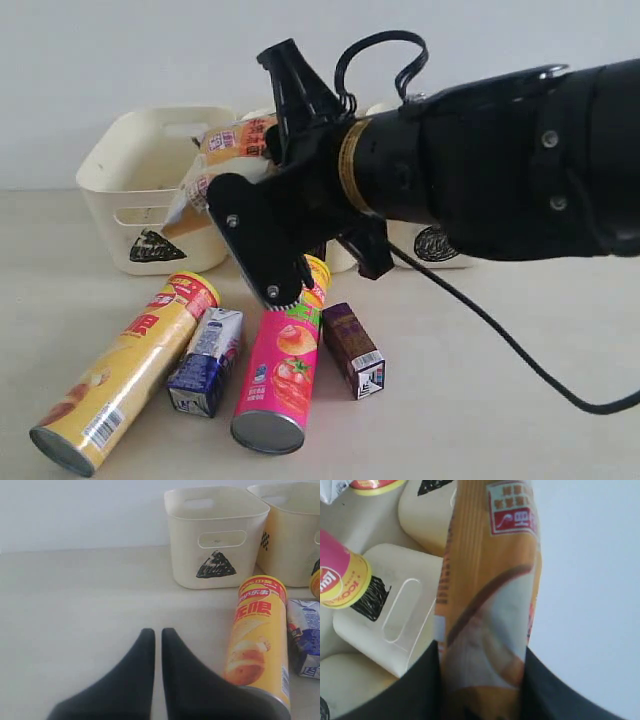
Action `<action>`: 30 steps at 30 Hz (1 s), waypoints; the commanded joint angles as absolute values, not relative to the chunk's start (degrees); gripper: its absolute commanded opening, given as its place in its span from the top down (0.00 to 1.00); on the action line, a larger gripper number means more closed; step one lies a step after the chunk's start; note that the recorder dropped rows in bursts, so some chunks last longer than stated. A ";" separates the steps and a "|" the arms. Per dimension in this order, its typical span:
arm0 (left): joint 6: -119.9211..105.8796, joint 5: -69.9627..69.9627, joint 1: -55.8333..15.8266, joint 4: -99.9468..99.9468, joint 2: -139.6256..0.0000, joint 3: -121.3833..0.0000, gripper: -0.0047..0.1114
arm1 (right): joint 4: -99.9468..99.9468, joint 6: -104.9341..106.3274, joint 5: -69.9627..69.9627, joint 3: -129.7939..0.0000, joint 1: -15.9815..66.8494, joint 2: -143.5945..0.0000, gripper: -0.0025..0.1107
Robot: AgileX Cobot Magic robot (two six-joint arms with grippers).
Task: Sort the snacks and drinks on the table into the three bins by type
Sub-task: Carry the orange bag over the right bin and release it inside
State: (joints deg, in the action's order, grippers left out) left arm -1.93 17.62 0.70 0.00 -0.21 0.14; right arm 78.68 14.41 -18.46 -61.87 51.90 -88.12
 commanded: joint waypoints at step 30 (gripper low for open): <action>-1.95 16.91 0.91 -0.41 0.00 0.00 0.92 | 40.10 -12.43 18.95 -66.08 10.93 -97.33 0.98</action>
State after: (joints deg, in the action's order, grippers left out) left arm -1.93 17.62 0.70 0.00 -0.21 0.14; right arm 43.83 -9.52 18.15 -64.23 11.41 -95.33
